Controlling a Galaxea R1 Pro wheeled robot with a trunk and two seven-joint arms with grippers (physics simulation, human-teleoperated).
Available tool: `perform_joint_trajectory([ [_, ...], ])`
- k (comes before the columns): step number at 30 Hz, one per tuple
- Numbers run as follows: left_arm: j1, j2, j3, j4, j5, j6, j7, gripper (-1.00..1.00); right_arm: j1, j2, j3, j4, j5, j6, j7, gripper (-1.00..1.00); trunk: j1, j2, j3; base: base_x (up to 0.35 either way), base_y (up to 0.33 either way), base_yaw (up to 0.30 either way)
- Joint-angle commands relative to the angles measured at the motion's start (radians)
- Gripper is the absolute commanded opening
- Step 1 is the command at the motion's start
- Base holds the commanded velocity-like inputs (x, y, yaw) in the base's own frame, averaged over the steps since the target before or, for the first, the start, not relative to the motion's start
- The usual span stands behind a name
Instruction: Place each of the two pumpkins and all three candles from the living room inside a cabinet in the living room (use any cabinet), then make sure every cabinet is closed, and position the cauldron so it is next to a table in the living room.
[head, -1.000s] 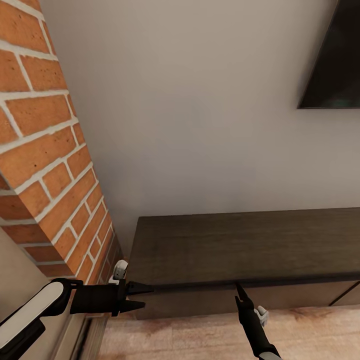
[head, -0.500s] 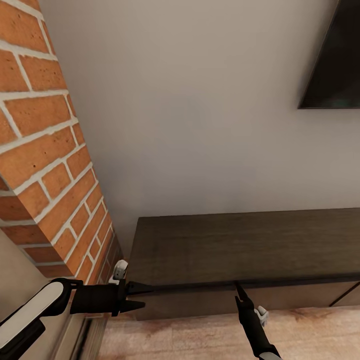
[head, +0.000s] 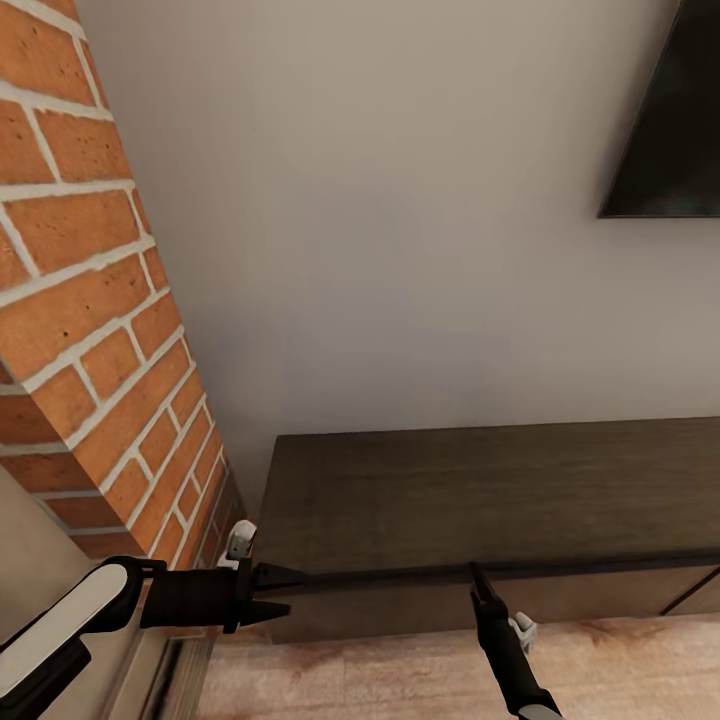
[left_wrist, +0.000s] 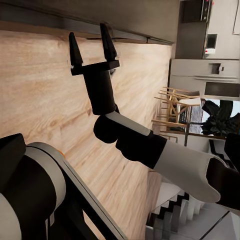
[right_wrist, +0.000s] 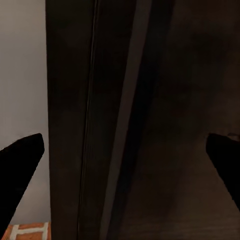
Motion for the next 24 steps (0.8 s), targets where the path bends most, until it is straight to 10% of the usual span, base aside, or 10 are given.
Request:
perform_joint_trajectory([
  [1,-0.001,0.001,-0.001,0.000,0.005,0.001,0.003,1.00,0.000,0.000,0.008,0.000,-0.004,-0.008,0.001,-1.00,0.000,0.000,-0.001,0.000,0.000,0.000],
  [24,-0.001,0.000,-0.002,0.000,0.005,0.001,0.003,1.00,0.000,-0.001,0.008,0.000,-0.003,-0.008,-0.002,-1.00,0.000,0.000,-0.001,-0.018,0.000,0.000],
])
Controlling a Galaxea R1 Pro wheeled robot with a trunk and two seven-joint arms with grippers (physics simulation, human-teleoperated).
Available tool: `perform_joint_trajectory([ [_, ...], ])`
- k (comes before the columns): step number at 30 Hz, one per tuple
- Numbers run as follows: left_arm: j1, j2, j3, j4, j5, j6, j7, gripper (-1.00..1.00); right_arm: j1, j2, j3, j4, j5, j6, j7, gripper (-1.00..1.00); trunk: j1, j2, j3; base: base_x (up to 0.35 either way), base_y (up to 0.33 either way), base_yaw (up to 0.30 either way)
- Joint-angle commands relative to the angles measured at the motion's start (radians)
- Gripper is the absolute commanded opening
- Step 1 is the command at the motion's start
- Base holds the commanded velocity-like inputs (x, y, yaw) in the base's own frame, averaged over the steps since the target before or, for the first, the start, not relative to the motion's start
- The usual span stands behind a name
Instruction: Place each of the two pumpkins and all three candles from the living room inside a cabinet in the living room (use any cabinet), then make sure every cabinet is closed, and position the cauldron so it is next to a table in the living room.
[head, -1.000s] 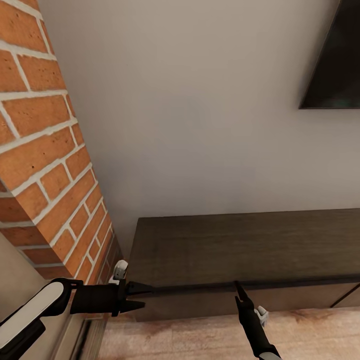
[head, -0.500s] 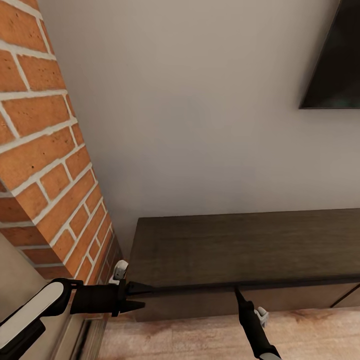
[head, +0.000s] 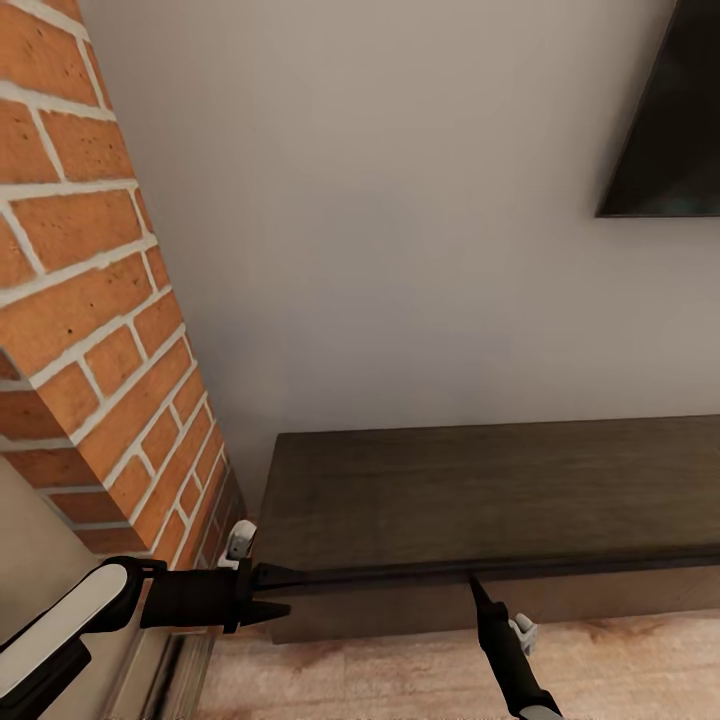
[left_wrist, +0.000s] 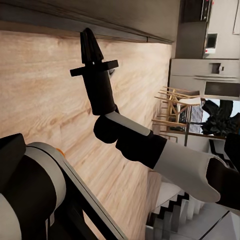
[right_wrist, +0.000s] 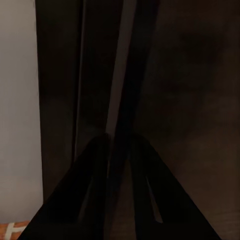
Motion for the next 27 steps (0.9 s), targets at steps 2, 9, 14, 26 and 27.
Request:
perform_joint_trajectory([
  [2,-0.001,0.001,-0.001,0.000,0.005,0.001,0.003,1.00,-0.001,0.001,0.007,-0.002,-0.007,-0.008,0.014,-1.00,0.000,0.000,-0.001,-0.006,0.000,0.000],
  [9,-0.001,0.001,-0.001,0.000,0.005,0.001,0.003,1.00,-0.001,0.000,0.007,-0.002,-0.007,-0.008,0.013,-1.00,0.000,0.000,-0.001,-0.117,0.000,0.000],
  [14,-0.001,0.001,-0.002,0.000,0.005,0.001,0.003,1.00,-0.001,0.000,0.007,-0.002,-0.007,-0.008,0.013,-1.00,0.000,0.000,-0.001,-0.183,0.000,0.000],
  [26,-0.001,0.001,-0.008,0.000,0.005,0.001,0.003,1.00,-0.001,0.000,0.007,-0.002,-0.006,-0.008,0.013,-1.00,0.000,0.000,-0.001,-0.173,0.000,0.000],
  [27,-0.001,0.001,-0.008,0.000,0.005,0.001,0.003,1.00,-0.001,0.000,0.007,-0.001,-0.007,-0.008,0.013,-1.00,0.000,0.000,-0.001,-0.152,0.000,0.000],
])
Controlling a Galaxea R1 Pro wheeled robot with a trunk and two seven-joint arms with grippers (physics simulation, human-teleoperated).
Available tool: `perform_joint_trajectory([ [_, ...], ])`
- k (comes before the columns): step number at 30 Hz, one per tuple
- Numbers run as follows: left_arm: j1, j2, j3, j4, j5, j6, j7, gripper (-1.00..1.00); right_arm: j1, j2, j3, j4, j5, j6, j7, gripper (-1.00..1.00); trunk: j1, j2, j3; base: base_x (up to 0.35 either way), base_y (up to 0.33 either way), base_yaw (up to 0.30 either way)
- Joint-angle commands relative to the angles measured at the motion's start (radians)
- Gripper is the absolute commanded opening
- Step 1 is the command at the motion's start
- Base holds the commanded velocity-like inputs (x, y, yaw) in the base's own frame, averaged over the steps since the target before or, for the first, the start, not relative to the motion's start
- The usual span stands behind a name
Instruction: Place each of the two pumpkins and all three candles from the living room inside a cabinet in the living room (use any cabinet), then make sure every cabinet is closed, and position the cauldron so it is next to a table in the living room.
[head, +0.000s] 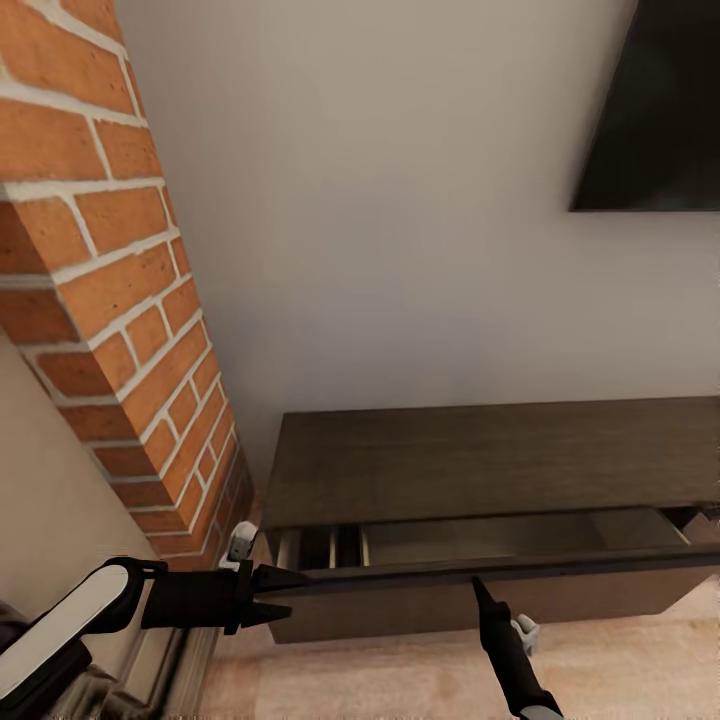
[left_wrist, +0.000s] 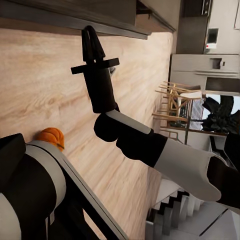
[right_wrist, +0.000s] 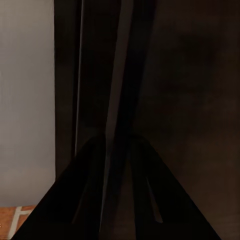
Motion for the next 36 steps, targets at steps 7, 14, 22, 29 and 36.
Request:
perform_joint_trajectory([
  [7,-0.001,0.001,-0.002,0.000,0.005,0.001,0.003,1.00,-0.001,0.000,0.028,-0.002,0.000,-0.010,0.014,-1.00,-0.001,0.000,-0.001,-0.134,0.000,0.000],
  [14,-0.001,0.001,-0.002,0.000,0.005,0.001,0.003,1.00,-0.001,0.001,0.028,-0.002,0.000,-0.010,0.014,-1.00,-0.001,0.000,-0.001,-0.152,0.000,0.000],
  [22,-0.001,0.001,-0.002,0.000,0.005,0.001,0.003,1.00,-0.001,0.001,0.028,-0.002,0.000,-0.010,0.014,-1.00,-0.001,0.000,-0.001,-0.103,0.000,0.000],
  [29,-0.001,0.001,-0.002,0.000,0.005,0.001,0.003,1.00,-0.001,0.001,0.028,-0.002,0.001,-0.010,0.014,-1.00,-0.001,0.000,-0.001,-0.131,0.000,0.000],
  [36,-0.001,0.001,-0.002,0.000,0.005,0.001,0.003,1.00,-0.001,0.001,0.029,-0.002,0.001,-0.010,0.014,-1.00,-0.001,0.000,-0.001,-0.091,0.000,0.000],
])
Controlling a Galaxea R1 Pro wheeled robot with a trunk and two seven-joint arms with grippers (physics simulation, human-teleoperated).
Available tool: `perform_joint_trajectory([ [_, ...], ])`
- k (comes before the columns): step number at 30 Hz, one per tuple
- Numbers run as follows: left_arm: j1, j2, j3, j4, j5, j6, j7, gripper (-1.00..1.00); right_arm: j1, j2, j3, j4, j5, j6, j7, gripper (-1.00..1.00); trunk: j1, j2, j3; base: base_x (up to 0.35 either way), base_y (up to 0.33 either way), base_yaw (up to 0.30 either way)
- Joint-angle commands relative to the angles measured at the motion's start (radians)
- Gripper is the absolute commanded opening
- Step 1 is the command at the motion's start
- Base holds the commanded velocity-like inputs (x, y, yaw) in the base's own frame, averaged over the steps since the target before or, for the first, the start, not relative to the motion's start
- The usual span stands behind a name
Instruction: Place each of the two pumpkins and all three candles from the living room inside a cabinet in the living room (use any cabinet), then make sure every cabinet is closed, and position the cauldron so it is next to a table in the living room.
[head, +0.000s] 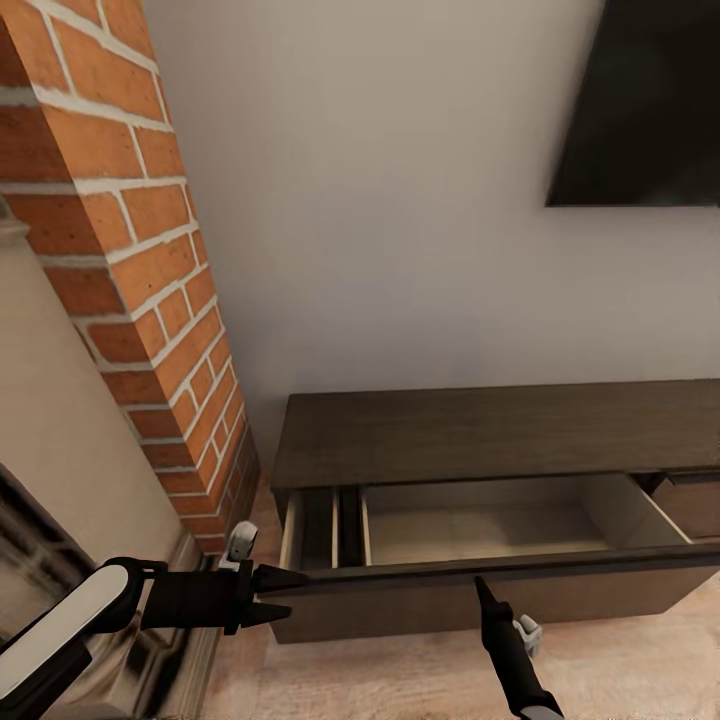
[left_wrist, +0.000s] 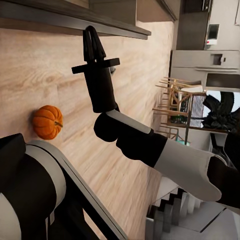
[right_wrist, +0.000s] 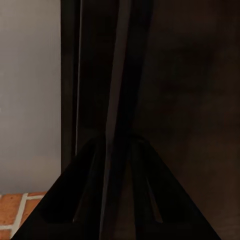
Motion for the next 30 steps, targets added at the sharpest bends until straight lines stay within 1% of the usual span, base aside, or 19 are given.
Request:
perform_joint_trajectory([
  [1,-0.001,0.001,-0.002,0.000,0.005,0.001,0.003,1.00,-0.001,0.000,0.053,-0.004,0.005,-0.010,0.014,-1.00,0.000,0.000,-0.001,-0.034,0.000,0.000],
  [30,-0.001,0.001,-0.002,0.000,0.005,0.001,0.003,1.00,-0.001,0.000,0.054,-0.005,0.005,-0.010,0.014,-1.00,0.000,0.000,-0.001,-0.079,0.000,0.000],
])
